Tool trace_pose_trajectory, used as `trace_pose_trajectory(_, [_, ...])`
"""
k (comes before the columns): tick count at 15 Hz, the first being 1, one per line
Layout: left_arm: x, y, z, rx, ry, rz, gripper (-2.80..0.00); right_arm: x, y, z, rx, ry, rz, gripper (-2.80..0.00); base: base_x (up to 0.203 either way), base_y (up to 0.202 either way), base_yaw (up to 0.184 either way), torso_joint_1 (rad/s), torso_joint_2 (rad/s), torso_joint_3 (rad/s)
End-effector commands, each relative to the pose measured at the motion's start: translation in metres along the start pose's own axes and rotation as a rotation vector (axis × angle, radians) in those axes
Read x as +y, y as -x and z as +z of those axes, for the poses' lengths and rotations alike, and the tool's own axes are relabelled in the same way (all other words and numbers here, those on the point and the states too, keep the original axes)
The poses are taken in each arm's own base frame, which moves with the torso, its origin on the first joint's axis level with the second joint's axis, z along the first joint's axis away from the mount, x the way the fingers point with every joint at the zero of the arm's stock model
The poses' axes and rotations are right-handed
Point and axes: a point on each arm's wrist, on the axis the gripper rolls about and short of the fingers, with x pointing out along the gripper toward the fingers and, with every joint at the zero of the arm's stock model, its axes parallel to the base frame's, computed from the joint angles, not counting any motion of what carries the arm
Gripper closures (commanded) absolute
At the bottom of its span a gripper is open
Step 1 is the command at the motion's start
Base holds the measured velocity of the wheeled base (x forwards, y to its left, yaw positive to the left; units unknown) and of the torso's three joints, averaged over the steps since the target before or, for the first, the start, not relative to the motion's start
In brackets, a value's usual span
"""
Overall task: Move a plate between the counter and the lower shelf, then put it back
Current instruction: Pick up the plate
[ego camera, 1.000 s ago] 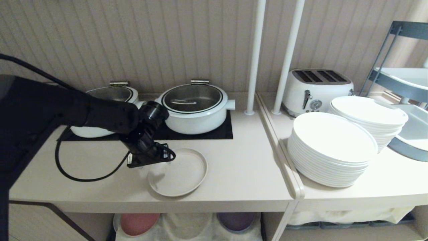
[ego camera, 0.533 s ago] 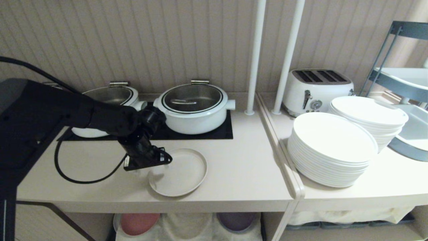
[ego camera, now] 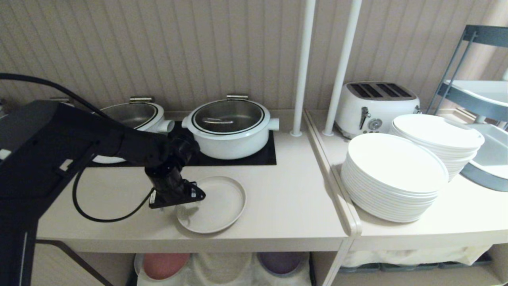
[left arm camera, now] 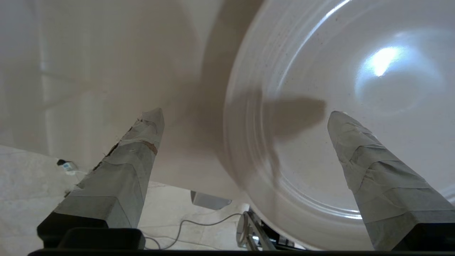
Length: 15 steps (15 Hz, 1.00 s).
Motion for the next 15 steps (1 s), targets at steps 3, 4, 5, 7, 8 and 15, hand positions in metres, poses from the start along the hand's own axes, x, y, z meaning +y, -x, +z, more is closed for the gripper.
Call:
trace_pose_trajectory(3, [-0.0011, -0.0111, -0.0009, 0.023, 0.001, 0.014, -2.80, 0.0000, 0.0000, 0.0001, -0.001, 0.000, 0.000, 0.00, 0.000, 0.000, 0.000, 0.000, 0.00, 0.000])
trace_pose_trajectory(4, [-0.0014, -0.0126, -0.0008, 0.025, 0.001, 0.015, -2.80, 0.0000, 0.0000, 0.0001, -0.001, 0.000, 0.000, 0.00, 0.000, 0.000, 0.000, 0.000, 0.00, 0.000])
trace_pose_trajectory(5, [-0.0013, -0.0141, -0.0004, 0.026, 0.002, 0.016, -2.80, 0.0000, 0.0000, 0.0000, 0.000, 0.000, 0.000, 0.00, 0.000, 0.000, 0.000, 0.000, 0.00, 0.000])
trace_pose_trajectory(7, [-0.0012, -0.0165, -0.0001, 0.029, 0.005, 0.018, -2.80, 0.0000, 0.0000, 0.0001, -0.001, 0.000, 0.000, 0.00, 0.000, 0.000, 0.000, 0.000, 0.00, 0.000])
trace_pose_trajectory(8, [-0.0013, -0.0165, -0.0001, 0.029, 0.005, 0.018, -2.80, 0.0000, 0.0000, 0.0000, 0.000, 0.000, 0.000, 0.00, 0.000, 0.000, 0.000, 0.000, 0.00, 0.000])
trace_pose_trajectory(15, [-0.0047, -0.0155, 0.0044, -0.019, 0.008, -0.006, 0.00, 0.0000, 0.0000, 0.0000, 0.000, 0.000, 0.000, 0.00, 0.000, 0.000, 0.000, 0.000, 0.00, 0.000])
